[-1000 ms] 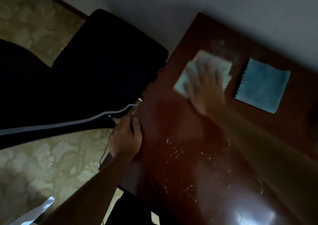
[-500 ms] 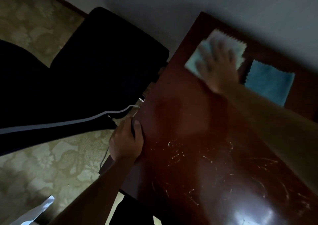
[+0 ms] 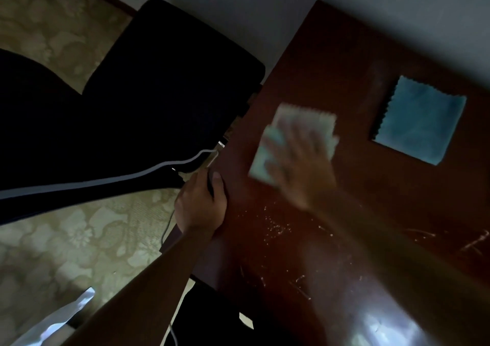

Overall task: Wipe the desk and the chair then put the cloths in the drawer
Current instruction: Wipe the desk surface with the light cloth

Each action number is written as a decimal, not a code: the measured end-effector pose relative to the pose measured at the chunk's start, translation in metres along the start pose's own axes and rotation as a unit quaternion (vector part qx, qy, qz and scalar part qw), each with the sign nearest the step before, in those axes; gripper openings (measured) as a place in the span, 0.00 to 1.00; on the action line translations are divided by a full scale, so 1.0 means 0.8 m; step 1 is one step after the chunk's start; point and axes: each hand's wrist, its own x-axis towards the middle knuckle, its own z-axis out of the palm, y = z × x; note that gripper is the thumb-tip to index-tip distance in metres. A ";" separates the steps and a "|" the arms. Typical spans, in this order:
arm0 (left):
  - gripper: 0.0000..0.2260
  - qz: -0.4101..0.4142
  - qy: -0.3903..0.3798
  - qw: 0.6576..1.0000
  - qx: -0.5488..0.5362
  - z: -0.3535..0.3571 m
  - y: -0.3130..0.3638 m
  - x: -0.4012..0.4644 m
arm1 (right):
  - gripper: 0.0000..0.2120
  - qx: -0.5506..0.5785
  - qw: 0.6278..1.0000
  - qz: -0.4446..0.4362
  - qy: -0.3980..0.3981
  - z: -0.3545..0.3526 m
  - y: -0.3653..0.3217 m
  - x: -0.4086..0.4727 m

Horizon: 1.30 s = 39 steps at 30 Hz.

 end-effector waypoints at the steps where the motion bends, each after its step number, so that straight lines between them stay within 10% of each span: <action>1: 0.21 -0.004 -0.003 1.000 -0.003 0.000 0.000 0.000 | 0.27 -0.005 0.999 0.050 0.018 -0.011 0.023 0.039; 5: 0.19 0.001 -0.003 1.000 -0.009 0.005 -0.005 0.000 | 0.28 -0.002 0.980 0.187 0.063 -0.026 0.063 0.123; 15: 0.17 -0.004 -0.019 0.997 -0.071 0.002 -0.016 0.000 | 0.26 0.018 0.998 -0.039 -0.034 0.032 -0.117 -0.079; 22: 0.19 -0.007 -0.002 0.997 -0.074 -0.002 -0.078 -0.053 | 0.29 -0.013 0.988 0.153 0.013 -0.003 -0.047 0.064; 28: 0.18 -0.007 0.020 0.998 -0.056 -0.006 -0.086 -0.072 | 0.28 -0.018 0.998 0.050 -0.027 0.051 -0.195 -0.127; 39: 0.20 0.042 0.031 0.989 -0.139 -0.002 -0.100 -0.072 | 0.31 -0.049 0.986 0.155 0.030 0.022 -0.099 -0.020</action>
